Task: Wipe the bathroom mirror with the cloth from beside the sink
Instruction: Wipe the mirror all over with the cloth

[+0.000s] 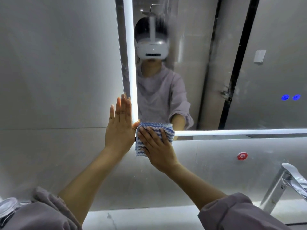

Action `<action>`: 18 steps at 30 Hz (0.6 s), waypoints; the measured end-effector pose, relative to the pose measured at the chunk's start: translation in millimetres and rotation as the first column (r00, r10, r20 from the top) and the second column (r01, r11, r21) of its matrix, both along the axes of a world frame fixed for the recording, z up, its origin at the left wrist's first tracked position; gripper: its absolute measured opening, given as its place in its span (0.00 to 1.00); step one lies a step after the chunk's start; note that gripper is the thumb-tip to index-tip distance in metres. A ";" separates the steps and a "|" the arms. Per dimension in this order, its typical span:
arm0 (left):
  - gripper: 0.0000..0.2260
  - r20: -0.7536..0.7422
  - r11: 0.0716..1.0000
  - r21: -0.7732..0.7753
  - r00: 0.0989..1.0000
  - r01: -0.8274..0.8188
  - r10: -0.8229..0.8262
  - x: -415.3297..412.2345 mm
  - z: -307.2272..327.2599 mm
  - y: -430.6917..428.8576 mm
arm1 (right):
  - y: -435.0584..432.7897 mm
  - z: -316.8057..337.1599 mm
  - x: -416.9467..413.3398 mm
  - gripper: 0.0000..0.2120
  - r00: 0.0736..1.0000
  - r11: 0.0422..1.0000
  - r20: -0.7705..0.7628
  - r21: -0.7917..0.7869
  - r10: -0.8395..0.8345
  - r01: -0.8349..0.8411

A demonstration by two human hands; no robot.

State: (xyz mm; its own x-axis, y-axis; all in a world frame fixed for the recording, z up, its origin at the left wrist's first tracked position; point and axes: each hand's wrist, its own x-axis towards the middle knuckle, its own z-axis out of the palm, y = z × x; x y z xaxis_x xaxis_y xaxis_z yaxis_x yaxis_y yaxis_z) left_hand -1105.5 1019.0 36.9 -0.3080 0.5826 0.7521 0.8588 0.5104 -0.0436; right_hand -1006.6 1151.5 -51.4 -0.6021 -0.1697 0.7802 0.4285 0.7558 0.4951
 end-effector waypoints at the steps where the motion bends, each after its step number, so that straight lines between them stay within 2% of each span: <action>1: 0.33 0.000 1.000 0.005 1.000 0.004 -0.004 0.1 0.0 0.1 | 0.9 0.6 1.3 0.32 1.000 1.000 0.006 0.003 -0.001 0.001; 13: 0.33 -0.047 0.999 -0.030 0.998 -0.042 0.040 -1.5 -0.6 -2.2 | 45.7 2.8 49.6 0.27 0.994 0.998 0.105 0.060 -0.042 0.036; 18: 0.32 -0.064 0.998 -0.026 0.996 -0.056 0.054 -0.5 -0.8 -1.6 | 95.3 2.1 100.6 0.32 0.993 0.989 0.087 0.133 -0.083 0.071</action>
